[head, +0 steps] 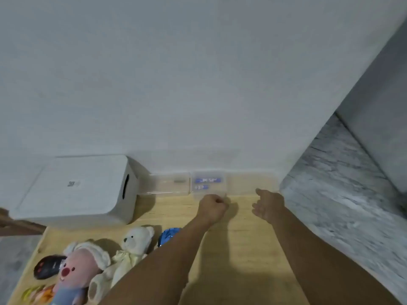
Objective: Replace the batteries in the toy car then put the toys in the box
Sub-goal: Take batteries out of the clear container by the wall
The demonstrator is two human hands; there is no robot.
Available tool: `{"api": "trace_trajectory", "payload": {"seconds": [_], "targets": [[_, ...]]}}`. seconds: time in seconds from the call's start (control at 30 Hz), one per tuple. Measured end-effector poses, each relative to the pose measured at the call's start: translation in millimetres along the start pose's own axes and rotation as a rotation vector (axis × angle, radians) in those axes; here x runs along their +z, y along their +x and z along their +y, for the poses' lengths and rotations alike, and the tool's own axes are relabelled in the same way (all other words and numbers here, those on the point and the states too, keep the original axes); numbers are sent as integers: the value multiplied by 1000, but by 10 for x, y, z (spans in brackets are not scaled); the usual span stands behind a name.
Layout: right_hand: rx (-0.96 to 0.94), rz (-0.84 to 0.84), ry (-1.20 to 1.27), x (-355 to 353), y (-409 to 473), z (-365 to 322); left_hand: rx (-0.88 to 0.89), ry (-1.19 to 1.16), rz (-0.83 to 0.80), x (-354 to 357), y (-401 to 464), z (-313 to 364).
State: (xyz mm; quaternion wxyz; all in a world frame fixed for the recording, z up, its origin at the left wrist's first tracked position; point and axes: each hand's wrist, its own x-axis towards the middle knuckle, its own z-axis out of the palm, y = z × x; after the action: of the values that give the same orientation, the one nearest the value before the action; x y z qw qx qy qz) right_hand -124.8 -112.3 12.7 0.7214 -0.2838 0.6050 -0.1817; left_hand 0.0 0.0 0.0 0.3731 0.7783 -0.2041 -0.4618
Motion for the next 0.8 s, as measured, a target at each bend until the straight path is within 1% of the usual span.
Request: {"api": "trace_trajectory", "payload": {"seconds": [0.07, 0.13, 0.2, 0.27, 0.33, 0.43, 0.53, 0.67, 0.8], "targets": [[10, 162, 94, -56, 188, -11, -90, -224, -31, 105, 84, 78], [21, 199, 156, -85, 257, -40, -223, -446, -31, 215, 158, 155], [23, 179, 205, -109, 312, -74, -319, -614, -33, 328, 222, 235], [28, 155, 208, -139, 347, -113, -369, -697, -16, 424, 319, 270], [35, 156, 199, -152, 394, -139, -419, -778, -35, 507, 388, 268], [81, 189, 236, -164, 470, -165, -453, -881, -55, 624, 526, 252], [76, 212, 260, -190, 594, -147, -500, -945, -50, 686, 618, 267], [59, 224, 258, -186, 651, -155, -520, -1034, 2, 706, 694, 364], [50, 227, 224, -220, 704, -124, -488, -1063, 41, 754, 719, 413]]}}
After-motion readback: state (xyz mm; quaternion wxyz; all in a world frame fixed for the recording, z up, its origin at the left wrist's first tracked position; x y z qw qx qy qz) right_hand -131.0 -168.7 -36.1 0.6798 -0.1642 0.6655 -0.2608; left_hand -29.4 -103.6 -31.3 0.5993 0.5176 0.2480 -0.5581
